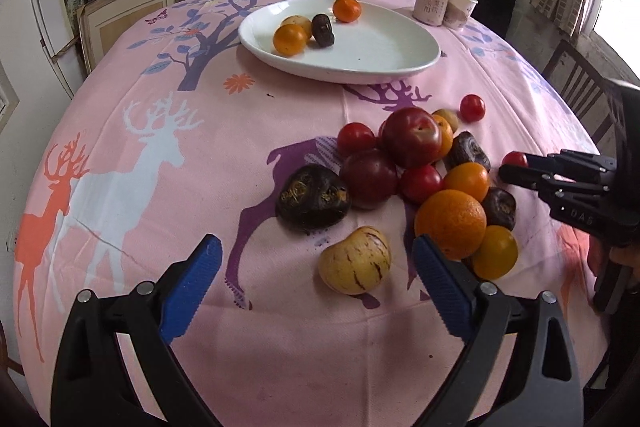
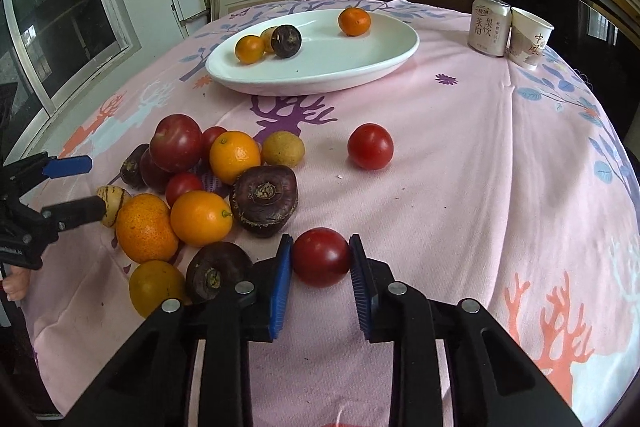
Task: Organize fruits
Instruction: 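Grasp a red tomato with the right gripper while the left grasps another striped pepino, then release the red tomato with the right gripper while the left releases the pepino onto the plate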
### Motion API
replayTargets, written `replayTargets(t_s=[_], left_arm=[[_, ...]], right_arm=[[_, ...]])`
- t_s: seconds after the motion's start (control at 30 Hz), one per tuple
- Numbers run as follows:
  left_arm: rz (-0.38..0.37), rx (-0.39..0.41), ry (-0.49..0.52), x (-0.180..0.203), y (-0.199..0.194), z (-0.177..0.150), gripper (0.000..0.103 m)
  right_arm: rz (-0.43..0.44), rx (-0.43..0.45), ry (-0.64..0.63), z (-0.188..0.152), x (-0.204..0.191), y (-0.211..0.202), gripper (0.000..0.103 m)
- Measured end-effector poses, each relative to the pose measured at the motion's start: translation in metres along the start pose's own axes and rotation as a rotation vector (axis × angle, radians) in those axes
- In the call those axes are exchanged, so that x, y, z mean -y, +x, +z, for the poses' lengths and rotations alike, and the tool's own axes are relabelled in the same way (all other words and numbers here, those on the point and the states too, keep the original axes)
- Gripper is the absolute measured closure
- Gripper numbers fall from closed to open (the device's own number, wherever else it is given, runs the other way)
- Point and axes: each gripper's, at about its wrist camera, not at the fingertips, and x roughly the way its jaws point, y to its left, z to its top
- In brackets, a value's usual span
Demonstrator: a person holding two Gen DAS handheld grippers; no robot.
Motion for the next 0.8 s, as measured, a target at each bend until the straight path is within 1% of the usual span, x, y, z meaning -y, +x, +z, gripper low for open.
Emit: replayTargets(t_s=[0.1,0.13,0.17,0.2,0.23,0.3,0.33,0.4,0.47,0.57,0.63,0.7,0.8], left_arm=[[-0.002,-0.013,0.002,0.005,0.006,-0.003,0.01],[-0.004,-0.018,0.005,0.005,0.009,-0.004,0.016],[-0.011,-0.033,0.017,0.007,0.013,-0.005,0.045],[-0.056,-0.062,0.026,0.009,0.018,-0.006,0.064],[-0.077,-0.064,0.022,0.01,0.02,-0.006,0.065],[-0.043,-0.053,0.053,0.016,0.018,-0.007,0.066],[-0.041,-0.051,0.066,0.019,0.017,-0.008,0.066],[-0.074,-0.052,0.066,0.02,0.011,-0.006,0.066],[-0.069,-0.003,0.077,0.021,-0.004,0.003,0.066],[-0.077,0.084,0.079,0.018,-0.028,0.027,0.066],[-0.068,0.129,0.069,0.015,-0.036,0.05,0.066],[-0.033,0.167,0.047,0.012,-0.035,0.074,0.066],[-0.029,0.186,0.009,0.009,-0.021,0.108,0.066]], right_arm=[[-0.004,0.011,0.002,-0.002,0.002,-0.005,0.075],[-0.002,0.013,0.003,-0.002,0.003,-0.007,0.075],[-0.002,0.015,0.003,-0.003,0.004,-0.008,0.075],[-0.002,0.016,0.003,-0.003,0.004,-0.009,0.075],[-0.002,0.018,0.005,-0.003,0.005,-0.009,0.075],[-0.001,0.027,0.007,-0.003,0.006,-0.012,0.075],[0.001,0.035,0.007,-0.002,0.006,-0.014,0.075],[0.0,0.056,0.002,0.001,0.005,-0.02,0.075],[-0.003,0.084,-0.011,0.008,0.004,-0.029,0.075],[-0.007,0.14,-0.026,0.025,0.004,-0.042,0.075],[-0.011,0.186,-0.03,0.039,0.002,-0.049,0.075],[-0.006,0.229,-0.031,0.055,0.0,-0.052,0.075],[-0.005,0.264,-0.05,0.078,-0.009,-0.047,0.075]])
